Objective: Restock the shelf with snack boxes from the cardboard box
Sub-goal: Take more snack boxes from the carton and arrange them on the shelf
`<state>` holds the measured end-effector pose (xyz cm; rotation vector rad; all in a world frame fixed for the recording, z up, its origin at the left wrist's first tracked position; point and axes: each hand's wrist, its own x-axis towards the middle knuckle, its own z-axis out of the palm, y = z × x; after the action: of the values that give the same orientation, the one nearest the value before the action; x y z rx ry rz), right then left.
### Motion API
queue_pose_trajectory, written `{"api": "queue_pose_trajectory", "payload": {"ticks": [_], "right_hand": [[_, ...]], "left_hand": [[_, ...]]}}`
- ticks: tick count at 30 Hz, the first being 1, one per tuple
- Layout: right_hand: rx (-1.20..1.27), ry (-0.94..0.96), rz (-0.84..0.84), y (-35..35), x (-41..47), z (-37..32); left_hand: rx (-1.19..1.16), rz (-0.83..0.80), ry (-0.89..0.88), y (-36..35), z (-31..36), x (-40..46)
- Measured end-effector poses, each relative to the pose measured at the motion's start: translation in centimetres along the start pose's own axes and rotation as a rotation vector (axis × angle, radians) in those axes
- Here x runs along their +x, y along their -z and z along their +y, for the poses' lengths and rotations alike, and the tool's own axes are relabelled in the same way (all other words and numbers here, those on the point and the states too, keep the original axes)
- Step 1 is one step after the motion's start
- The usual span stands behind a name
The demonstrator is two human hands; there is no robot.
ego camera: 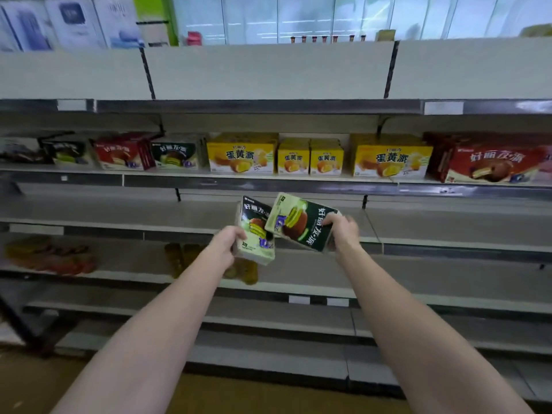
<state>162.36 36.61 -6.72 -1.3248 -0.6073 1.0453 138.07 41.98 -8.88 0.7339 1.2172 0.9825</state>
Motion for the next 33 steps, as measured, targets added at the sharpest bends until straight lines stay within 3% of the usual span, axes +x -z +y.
{"api": "queue_pose_trajectory", "payload": {"ticks": [12, 26, 33], "right_hand": [[0.186, -0.023, 0.052, -4.8, -5.1, 2.3], [0.126, 0.04, -0.045, -11.9, -6.5, 1.9], [0.122, 0.004, -0.099, -15.5, -7.0, 2.2]], "left_hand": [[-0.086, -0.015, -0.093, 5.0, 0.2, -1.8], [-0.008, 0.181, -0.191, 11.0, 4.0, -3.7], [-0.019, 0.188, -0.226, 14.3, 6.3, -2.6]]}}
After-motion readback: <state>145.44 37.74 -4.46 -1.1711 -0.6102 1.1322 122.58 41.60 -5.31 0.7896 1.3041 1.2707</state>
